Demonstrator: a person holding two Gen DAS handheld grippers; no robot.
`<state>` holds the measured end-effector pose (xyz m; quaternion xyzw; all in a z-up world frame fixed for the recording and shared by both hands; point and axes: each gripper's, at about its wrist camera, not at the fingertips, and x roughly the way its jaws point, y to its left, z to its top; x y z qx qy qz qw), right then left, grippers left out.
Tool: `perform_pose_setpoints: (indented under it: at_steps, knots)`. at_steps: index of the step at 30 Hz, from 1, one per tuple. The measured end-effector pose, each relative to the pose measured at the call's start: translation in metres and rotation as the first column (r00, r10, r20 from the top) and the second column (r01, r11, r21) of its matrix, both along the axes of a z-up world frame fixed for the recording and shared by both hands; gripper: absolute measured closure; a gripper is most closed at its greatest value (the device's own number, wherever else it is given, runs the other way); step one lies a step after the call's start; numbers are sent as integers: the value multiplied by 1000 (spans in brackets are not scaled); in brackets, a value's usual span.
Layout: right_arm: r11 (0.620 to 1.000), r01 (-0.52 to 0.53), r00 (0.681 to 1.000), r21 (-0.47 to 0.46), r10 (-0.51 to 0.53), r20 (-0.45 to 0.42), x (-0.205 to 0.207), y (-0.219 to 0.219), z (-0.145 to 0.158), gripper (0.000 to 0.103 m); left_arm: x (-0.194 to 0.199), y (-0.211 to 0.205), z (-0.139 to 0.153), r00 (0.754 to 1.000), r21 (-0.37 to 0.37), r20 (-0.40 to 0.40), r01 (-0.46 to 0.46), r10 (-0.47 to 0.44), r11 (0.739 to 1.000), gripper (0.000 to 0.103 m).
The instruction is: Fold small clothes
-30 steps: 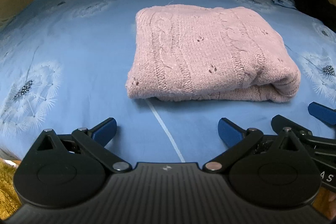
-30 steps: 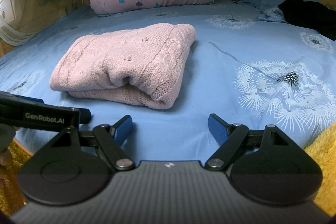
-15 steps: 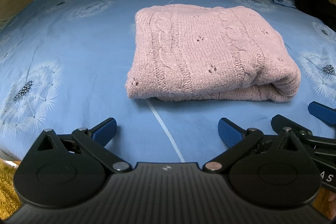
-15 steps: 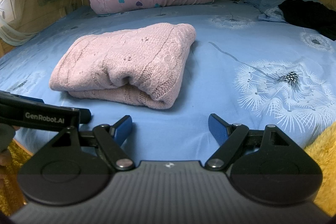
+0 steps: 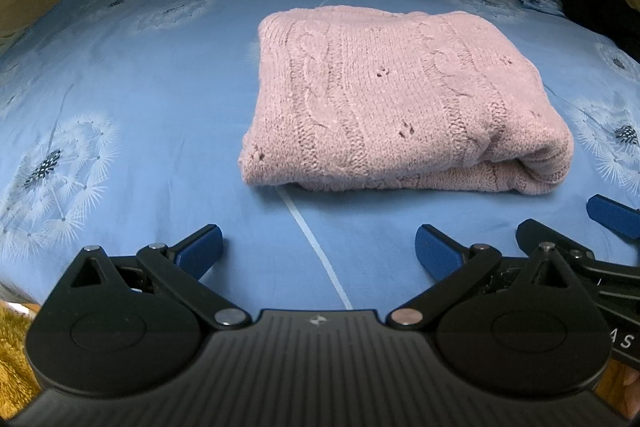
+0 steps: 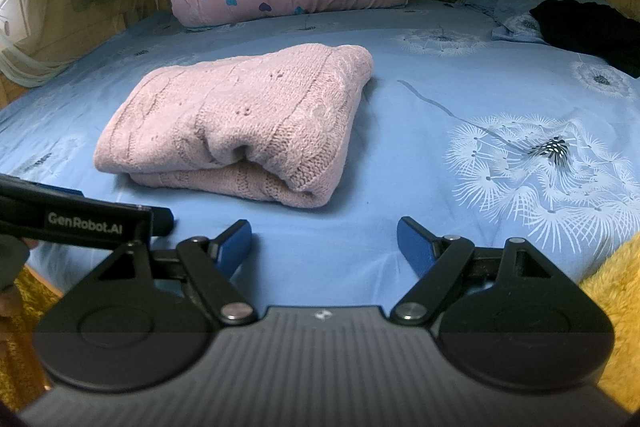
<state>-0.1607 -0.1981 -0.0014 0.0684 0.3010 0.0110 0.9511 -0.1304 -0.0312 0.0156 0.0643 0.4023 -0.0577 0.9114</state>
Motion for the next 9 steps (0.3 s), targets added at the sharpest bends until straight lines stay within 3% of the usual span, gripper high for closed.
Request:
perform_pose_setpoints:
  at_steps: [9]
  knots:
    - [1000, 0, 1000, 0, 0, 0, 0, 0, 0, 22, 0, 0, 0, 1000, 2, 1, 1, -1, 1000, 0]
